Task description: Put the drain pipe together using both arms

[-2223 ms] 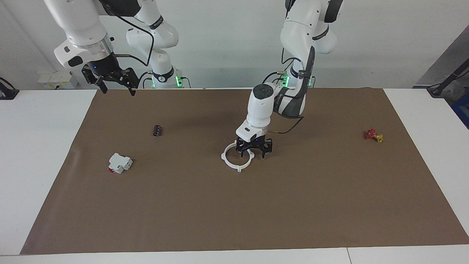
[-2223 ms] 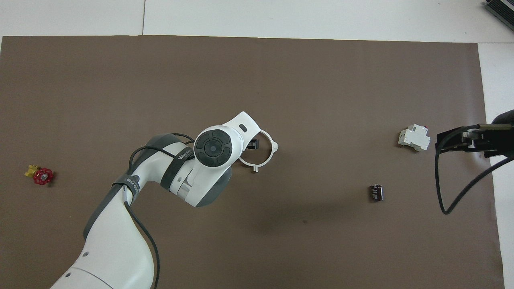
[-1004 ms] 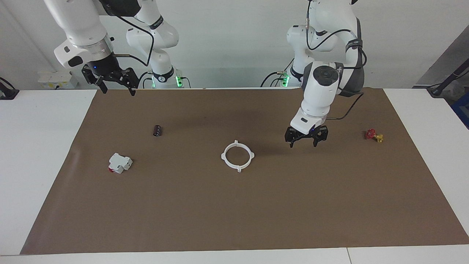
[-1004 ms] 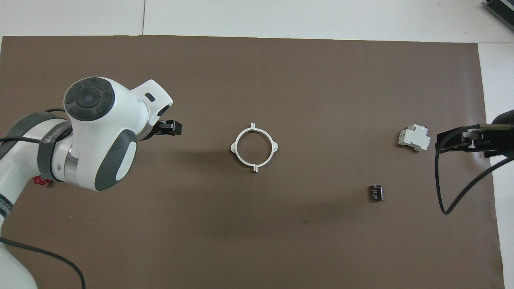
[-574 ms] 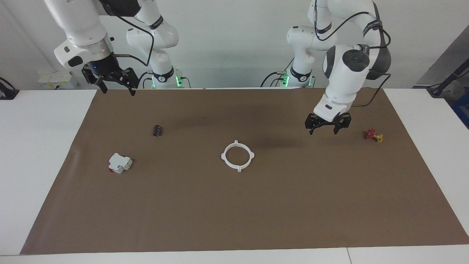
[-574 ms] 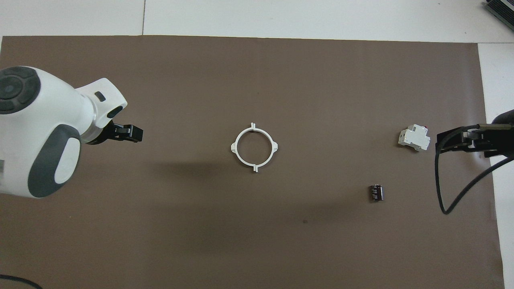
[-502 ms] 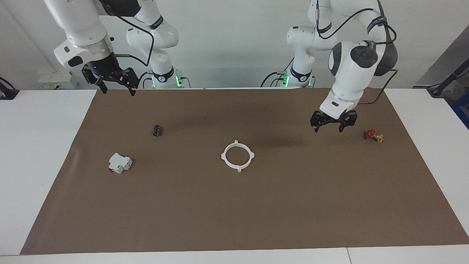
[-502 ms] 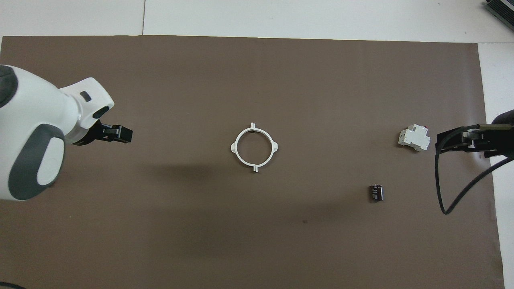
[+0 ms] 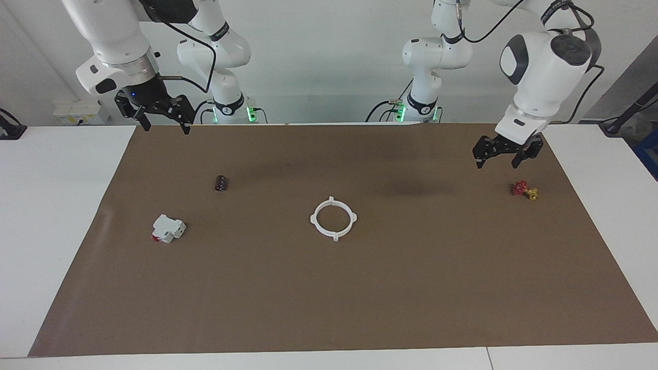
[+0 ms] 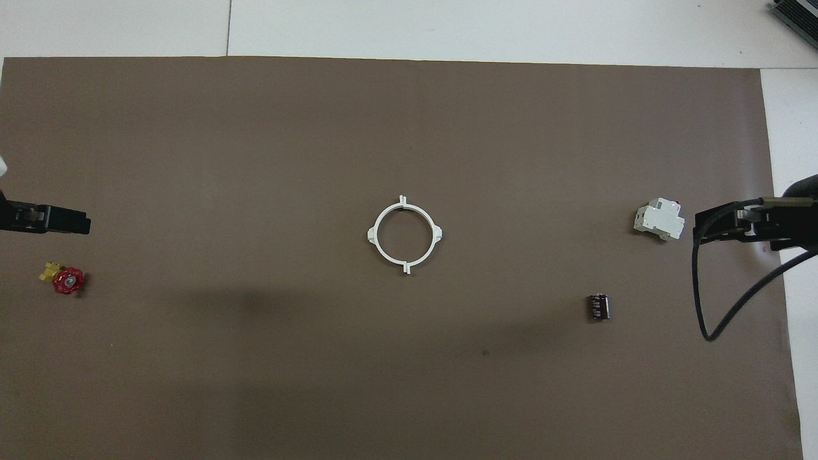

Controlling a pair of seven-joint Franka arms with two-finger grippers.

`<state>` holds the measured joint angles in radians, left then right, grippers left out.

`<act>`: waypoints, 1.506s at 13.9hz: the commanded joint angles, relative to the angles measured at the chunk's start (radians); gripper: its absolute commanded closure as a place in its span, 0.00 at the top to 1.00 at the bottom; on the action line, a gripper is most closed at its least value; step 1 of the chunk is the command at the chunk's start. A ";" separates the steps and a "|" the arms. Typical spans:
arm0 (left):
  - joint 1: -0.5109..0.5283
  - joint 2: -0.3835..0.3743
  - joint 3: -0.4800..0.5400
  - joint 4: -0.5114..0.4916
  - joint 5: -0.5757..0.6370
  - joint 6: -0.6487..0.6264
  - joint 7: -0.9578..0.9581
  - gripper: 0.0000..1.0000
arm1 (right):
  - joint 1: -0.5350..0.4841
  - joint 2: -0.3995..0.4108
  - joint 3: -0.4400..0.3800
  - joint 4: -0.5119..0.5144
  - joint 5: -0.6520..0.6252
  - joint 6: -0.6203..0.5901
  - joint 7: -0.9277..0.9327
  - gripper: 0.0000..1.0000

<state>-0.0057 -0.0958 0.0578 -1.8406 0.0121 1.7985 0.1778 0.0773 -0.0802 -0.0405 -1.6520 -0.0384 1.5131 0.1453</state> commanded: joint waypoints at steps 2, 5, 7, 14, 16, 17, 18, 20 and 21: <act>0.015 0.088 -0.009 0.240 -0.012 -0.167 0.015 1.00 | -0.001 -0.009 -0.006 -0.002 0.023 -0.010 -0.024 1.00; 0.015 0.128 -0.010 0.349 -0.014 -0.231 0.014 1.00 | -0.001 -0.009 -0.006 -0.002 0.023 -0.010 -0.024 1.00; 0.013 0.128 -0.013 0.374 -0.015 -0.260 0.014 1.00 | -0.001 -0.009 -0.006 -0.002 0.023 -0.010 -0.024 1.00; -0.002 0.048 -0.023 0.246 -0.014 -0.272 -0.035 1.00 | -0.001 -0.009 -0.006 -0.002 0.023 -0.010 -0.024 1.00; -0.002 0.034 -0.023 0.221 -0.014 -0.271 -0.054 1.00 | -0.001 -0.009 -0.006 -0.002 0.023 -0.010 -0.024 1.00; 0.000 0.034 -0.023 0.221 -0.014 -0.271 -0.052 1.00 | -0.001 -0.009 -0.006 -0.002 0.023 -0.008 -0.024 1.00; 0.000 0.034 -0.023 0.221 -0.014 -0.271 -0.052 1.00 | 0.001 -0.009 -0.006 -0.002 0.023 -0.010 -0.024 1.00; 0.000 0.036 -0.023 0.224 -0.014 -0.258 -0.051 1.00 | -0.002 -0.009 -0.006 -0.002 0.025 -0.010 -0.024 1.00; 0.000 0.036 -0.023 0.224 -0.014 -0.255 -0.051 1.00 | -0.007 -0.009 -0.006 -0.003 0.025 -0.005 -0.026 1.00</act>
<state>-0.0064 -0.0318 0.0350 -1.5877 0.0095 1.5305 0.1396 0.0770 -0.0802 -0.0405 -1.6520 -0.0384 1.5132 0.1453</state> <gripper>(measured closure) 0.000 0.000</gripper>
